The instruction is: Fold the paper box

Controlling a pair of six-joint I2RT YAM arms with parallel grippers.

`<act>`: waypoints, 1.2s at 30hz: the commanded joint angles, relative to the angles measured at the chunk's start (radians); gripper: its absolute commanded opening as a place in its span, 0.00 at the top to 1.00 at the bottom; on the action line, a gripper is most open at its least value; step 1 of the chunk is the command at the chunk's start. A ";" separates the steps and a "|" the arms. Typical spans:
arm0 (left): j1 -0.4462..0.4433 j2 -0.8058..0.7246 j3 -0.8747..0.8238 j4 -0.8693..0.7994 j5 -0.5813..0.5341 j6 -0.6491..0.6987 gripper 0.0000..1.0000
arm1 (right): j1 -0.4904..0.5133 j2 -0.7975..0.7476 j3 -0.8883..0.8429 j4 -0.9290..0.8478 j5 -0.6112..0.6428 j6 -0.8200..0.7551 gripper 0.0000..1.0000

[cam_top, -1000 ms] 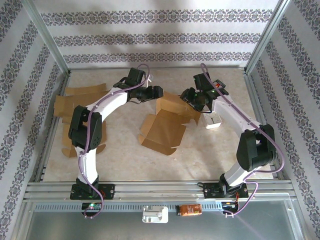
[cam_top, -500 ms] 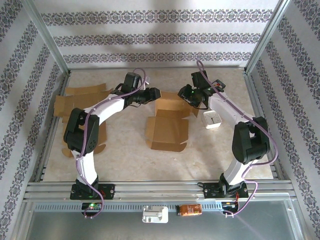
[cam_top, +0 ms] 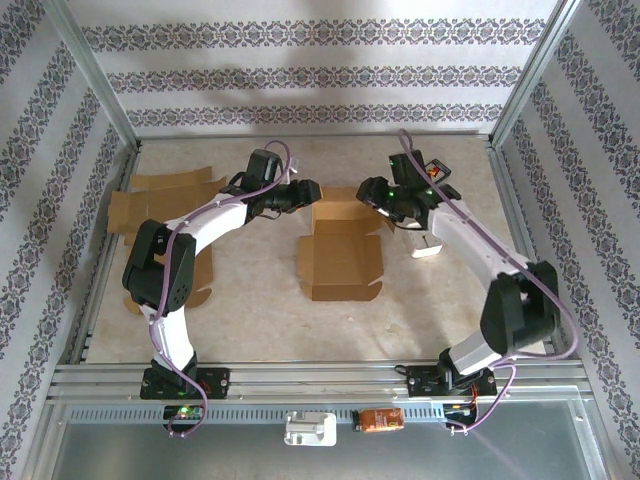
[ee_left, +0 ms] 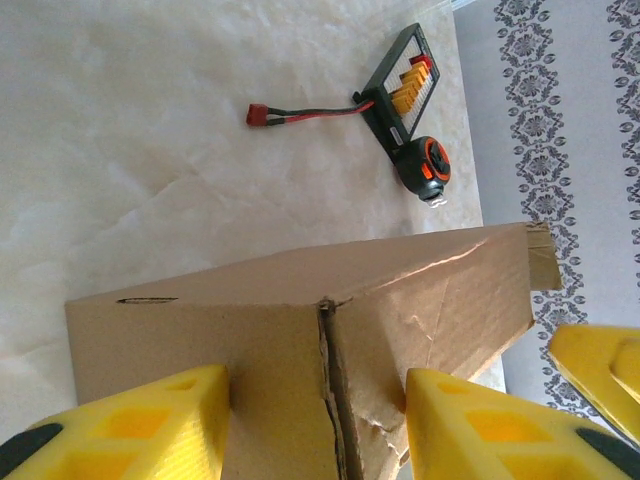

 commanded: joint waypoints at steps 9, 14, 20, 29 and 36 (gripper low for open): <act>-0.021 -0.005 0.014 -0.020 -0.019 0.011 0.52 | 0.002 -0.016 -0.290 0.303 0.094 -0.055 0.35; -0.024 -0.010 0.009 -0.034 -0.033 0.006 0.52 | 0.004 0.078 -0.308 0.455 0.174 -0.114 0.25; -0.025 -0.017 0.001 -0.040 -0.035 0.013 0.52 | 0.005 0.138 -0.321 0.520 0.211 -0.162 0.16; -0.025 -0.016 0.020 -0.069 -0.029 0.038 0.52 | -0.005 0.243 -0.358 0.731 0.126 -0.196 0.17; -0.024 -0.011 0.024 -0.082 -0.028 0.044 0.52 | -0.024 0.305 -0.362 0.834 0.068 -0.181 0.34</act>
